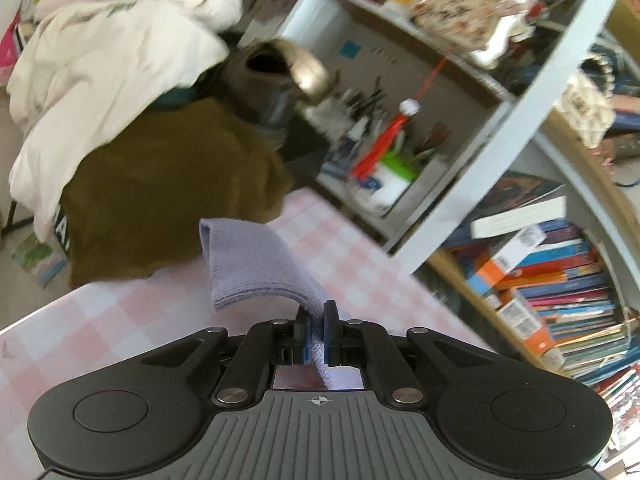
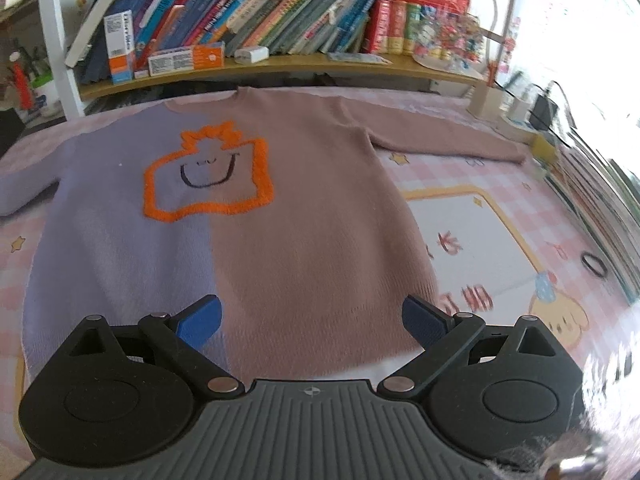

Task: Fold clothes
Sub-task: 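Lift the lavender sleeve with the left gripper and carry it over the body, then lay the lavender sleeve across the sweater body and open the left gripper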

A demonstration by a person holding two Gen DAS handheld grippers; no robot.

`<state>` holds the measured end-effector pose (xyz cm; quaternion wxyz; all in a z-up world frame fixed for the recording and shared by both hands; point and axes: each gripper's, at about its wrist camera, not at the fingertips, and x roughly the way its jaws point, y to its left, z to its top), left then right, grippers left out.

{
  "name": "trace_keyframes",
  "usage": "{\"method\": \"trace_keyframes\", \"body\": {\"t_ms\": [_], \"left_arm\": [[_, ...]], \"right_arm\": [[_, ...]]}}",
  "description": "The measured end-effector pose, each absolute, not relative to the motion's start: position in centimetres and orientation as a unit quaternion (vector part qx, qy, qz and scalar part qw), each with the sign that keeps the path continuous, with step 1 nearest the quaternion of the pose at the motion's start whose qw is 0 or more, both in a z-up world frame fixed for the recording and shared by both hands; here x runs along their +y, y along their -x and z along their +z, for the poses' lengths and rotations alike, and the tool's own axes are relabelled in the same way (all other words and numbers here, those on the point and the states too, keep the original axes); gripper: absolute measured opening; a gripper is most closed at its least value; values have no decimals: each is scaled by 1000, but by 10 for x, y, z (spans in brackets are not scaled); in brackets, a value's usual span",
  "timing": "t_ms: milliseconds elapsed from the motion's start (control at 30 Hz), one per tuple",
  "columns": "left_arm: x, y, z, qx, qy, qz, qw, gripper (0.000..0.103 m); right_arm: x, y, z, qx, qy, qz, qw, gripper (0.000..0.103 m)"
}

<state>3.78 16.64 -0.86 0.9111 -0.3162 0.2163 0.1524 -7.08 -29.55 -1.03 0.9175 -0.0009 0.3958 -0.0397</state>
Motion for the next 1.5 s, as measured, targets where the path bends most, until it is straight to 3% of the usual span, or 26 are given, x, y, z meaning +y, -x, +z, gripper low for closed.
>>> {"method": "trace_keyframes", "body": {"t_ms": [433,700,1000,1233,1333,1400,1500], "left_arm": [[35,-50,59,151,253,137,946,4],[-70,-86,78,161,187,83,965,4],[-178,-135,52,214,87,30,973,4],[-214,-157,13,273,46,32,960,5],[-222,-167,-2,323,41,23,945,27],[-226,-167,-9,347,37,4,937,55],[-234,-156,-8,345,23,-29,938,78]], "right_arm": [[-379,14,-4,375,-5,84,923,97],[-415,-4,-8,377,-10,145,915,97],[-448,-5,-14,386,-16,161,908,97],[-473,0,-17,398,-24,141,906,97],[-478,1,-18,403,-25,137,905,97],[-479,1,-19,404,-25,135,904,97],[-479,1,-19,405,-26,136,904,97]]}}
